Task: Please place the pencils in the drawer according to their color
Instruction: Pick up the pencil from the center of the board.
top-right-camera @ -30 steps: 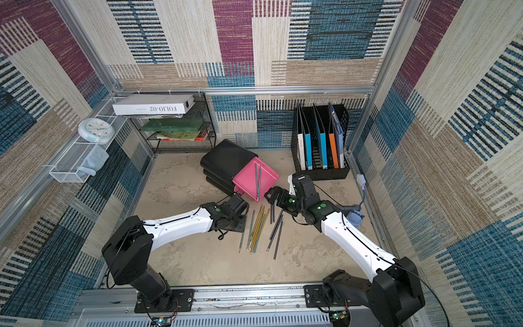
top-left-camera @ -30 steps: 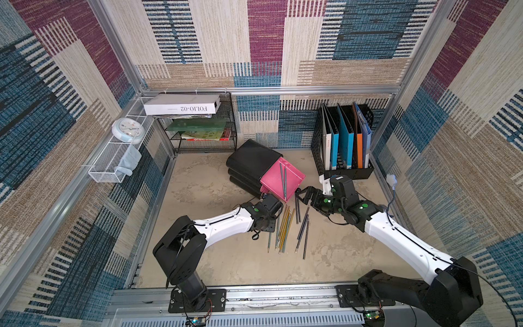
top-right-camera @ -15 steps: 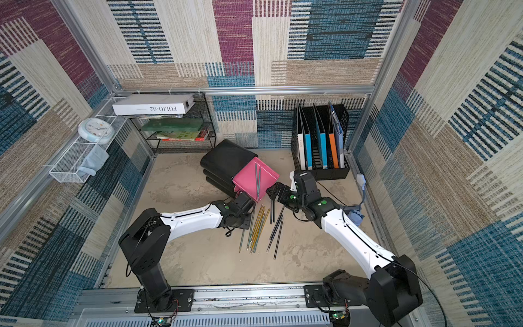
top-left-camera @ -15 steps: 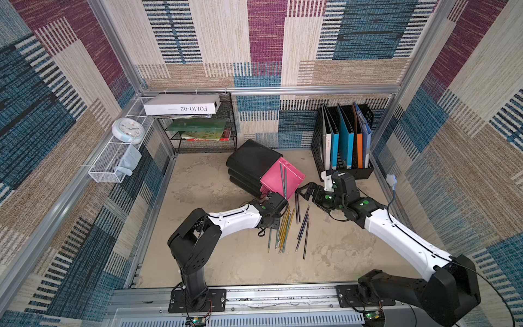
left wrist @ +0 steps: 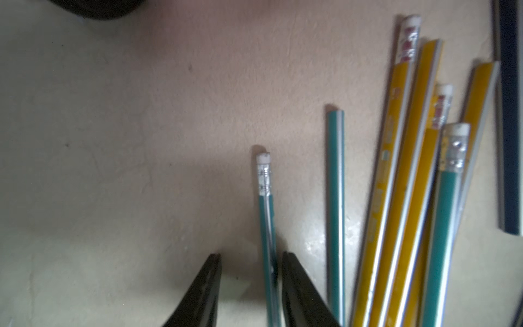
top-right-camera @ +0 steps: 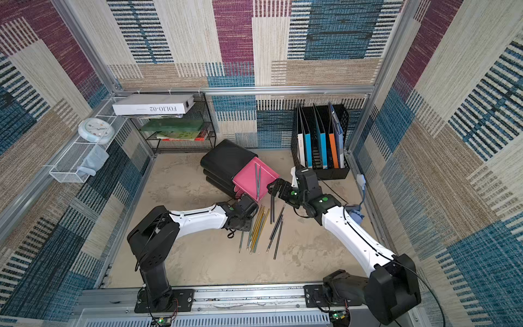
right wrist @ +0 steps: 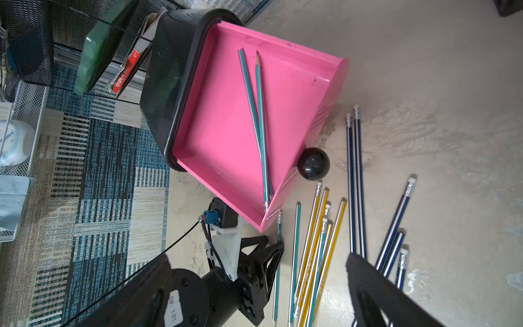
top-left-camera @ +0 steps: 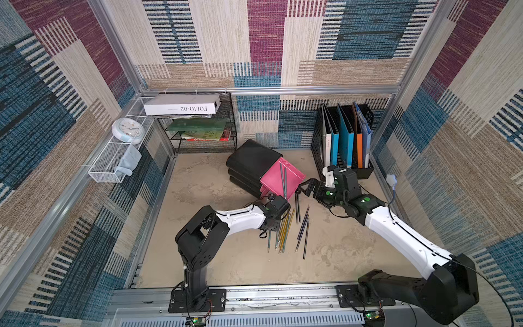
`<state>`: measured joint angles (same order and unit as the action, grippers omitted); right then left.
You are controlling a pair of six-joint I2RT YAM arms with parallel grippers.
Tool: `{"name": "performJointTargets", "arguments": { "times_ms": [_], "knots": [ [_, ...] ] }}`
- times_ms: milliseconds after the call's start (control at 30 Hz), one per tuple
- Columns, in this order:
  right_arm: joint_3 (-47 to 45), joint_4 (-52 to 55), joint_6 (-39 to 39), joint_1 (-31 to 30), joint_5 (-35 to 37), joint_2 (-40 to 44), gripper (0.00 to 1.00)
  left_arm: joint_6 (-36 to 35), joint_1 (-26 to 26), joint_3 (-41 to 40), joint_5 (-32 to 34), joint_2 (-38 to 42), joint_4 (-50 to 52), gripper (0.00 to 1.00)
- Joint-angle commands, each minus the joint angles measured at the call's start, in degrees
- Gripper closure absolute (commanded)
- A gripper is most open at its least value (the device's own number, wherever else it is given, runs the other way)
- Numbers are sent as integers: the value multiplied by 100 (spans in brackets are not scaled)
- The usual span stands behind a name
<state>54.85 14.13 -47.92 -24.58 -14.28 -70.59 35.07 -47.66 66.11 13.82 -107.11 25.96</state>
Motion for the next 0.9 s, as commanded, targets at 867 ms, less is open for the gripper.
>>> {"name": "performJointTargets", "arguments": {
  "times_ms": [867],
  "knots": [
    [101, -6, 187, 287, -355, 19, 1, 457, -66, -168, -55, 286, 379, 100]
  ]
}}
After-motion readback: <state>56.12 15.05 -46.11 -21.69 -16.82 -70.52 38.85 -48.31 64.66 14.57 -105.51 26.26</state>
